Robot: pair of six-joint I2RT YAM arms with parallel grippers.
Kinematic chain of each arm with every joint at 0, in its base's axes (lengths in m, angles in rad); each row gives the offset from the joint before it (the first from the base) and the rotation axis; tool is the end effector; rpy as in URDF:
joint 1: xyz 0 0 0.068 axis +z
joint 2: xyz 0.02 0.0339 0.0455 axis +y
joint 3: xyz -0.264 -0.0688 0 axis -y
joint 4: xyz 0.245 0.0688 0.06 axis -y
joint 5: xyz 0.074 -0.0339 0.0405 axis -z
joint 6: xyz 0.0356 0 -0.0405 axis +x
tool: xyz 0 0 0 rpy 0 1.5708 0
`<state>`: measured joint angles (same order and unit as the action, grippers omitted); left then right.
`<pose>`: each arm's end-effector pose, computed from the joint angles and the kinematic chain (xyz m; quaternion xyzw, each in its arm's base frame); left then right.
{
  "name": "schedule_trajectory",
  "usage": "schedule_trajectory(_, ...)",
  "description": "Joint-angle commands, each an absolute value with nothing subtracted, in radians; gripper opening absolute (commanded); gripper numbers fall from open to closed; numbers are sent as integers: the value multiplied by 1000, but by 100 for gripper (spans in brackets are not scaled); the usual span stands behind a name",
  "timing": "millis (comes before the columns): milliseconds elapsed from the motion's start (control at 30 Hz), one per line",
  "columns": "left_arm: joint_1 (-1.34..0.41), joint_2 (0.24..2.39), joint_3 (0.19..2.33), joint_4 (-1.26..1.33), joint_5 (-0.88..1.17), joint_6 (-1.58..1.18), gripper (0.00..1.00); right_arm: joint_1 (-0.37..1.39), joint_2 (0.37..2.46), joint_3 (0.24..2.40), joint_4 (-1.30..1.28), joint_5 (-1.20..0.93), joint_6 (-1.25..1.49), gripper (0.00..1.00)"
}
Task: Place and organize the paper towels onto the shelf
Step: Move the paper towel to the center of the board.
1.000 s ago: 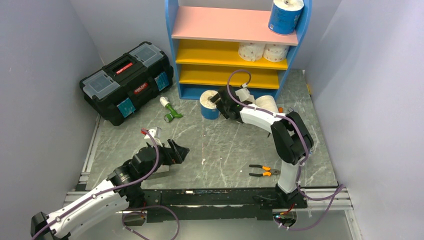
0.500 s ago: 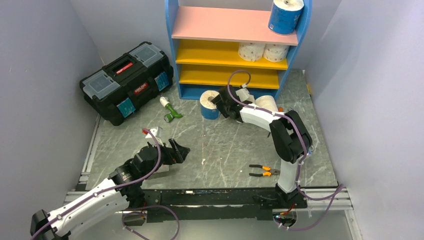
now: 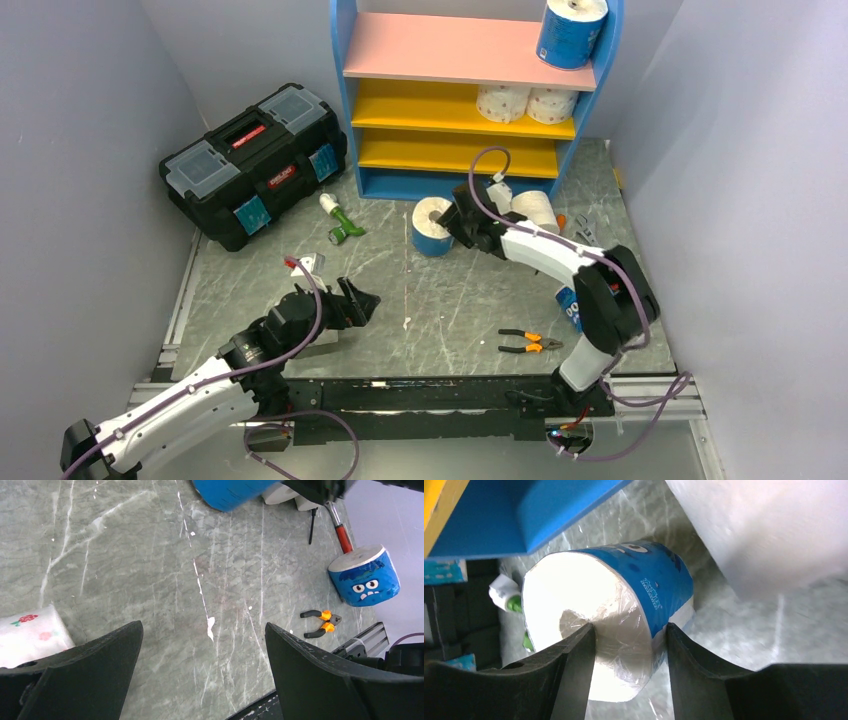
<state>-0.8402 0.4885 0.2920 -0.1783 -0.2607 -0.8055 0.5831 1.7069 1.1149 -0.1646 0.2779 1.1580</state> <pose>0.1001 -0.0980 0.2087 -0.0589 0.8206 -0.3362 0.4584 0.3153 0.1963 0.2138 0.3104 0.8566 0.2179 0.3499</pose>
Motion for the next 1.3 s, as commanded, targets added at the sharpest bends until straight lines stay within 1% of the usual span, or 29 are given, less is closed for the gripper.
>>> schedule_trajectory(0, -839, 500, 299, -196, -277, -804, 99, 583, 1507, 1056, -186, 280, 1035, 46)
schedule_trajectory(267, -840, 538, 294, -153, -249, -820, 99, 584, 1199, 853, -330, 265, 882, 46)
schedule_trajectory(433, -840, 604, 302, -101, -227, -824, 100, 584, 1033, 705, -387, 235, 903, 47)
schedule_trajectory(567, -840, 659, 327, -77, -212, -820, 99, 589, 946, 636, -397, 197, 950, 47)
schedule_trajectory(700, -839, 705, 341, -49, -189, -823, 99, 615, 921, 605, -374, 174, 994, 47)
schedule_trajectory(900, -840, 748, 352, -44, -172, -836, 99, 663, 1010, 577, -281, 124, 1090, 48)
schedule_trajectory(1067, -839, 732, 349, -57, -178, -836, 99, 723, 1040, 580, -272, 197, 1185, 50)
schedule_trajectory(1133, -839, 721, 349, -67, -183, -834, 99, 734, 1032, 605, -317, 247, 1178, 53)
schedule_trajectory(1167, -839, 718, 349, -72, -186, -832, 99, 738, 1025, 621, -340, 269, 1164, 56)
schedule_trajectory(1267, -839, 707, 347, -81, -194, -829, 99, 739, 1009, 674, -414, 318, 1092, 76)
